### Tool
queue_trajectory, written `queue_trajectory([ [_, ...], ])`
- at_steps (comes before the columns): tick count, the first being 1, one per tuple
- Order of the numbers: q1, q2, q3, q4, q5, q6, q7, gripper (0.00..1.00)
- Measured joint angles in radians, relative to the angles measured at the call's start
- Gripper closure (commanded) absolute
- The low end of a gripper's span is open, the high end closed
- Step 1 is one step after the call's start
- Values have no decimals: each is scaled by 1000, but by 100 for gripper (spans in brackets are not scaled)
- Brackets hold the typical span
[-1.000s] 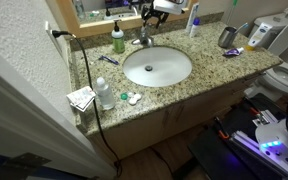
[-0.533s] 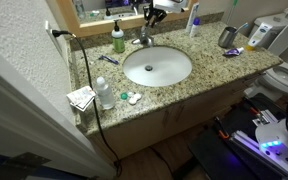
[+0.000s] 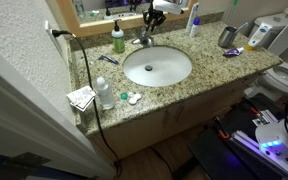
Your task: Close the tap
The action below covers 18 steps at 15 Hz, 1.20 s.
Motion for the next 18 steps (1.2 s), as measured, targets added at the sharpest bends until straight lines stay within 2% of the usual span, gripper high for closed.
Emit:
queue_trajectory([
  [12,1,169,2,303,3,-331,36,93],
  [13,0,186,2,336,4,-360,39,45],
  [15,-4,227,1,410,5,-426,49,39],
  [18,-10,307,0,502,9,-550,53,18],
])
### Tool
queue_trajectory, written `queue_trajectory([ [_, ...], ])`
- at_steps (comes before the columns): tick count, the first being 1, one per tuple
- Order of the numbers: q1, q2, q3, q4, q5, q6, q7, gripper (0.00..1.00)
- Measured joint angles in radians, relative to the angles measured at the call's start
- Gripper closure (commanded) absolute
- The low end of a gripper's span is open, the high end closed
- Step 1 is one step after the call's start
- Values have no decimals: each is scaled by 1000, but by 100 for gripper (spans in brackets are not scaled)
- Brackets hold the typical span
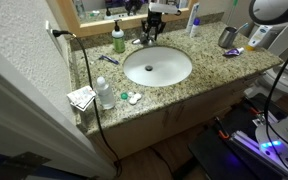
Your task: Close the tap
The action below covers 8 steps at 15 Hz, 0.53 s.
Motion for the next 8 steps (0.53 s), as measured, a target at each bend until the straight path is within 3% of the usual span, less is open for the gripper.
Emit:
queue_trajectory([
  [2,-7,29,-4,55,-10,-108,-14,3],
  [3,-18,39,-12,77,-19,-154,-34,0],
  [5,-52,59,-25,113,-44,-224,-97,0],
  [8,-78,85,-28,134,-61,-233,-164,0],
])
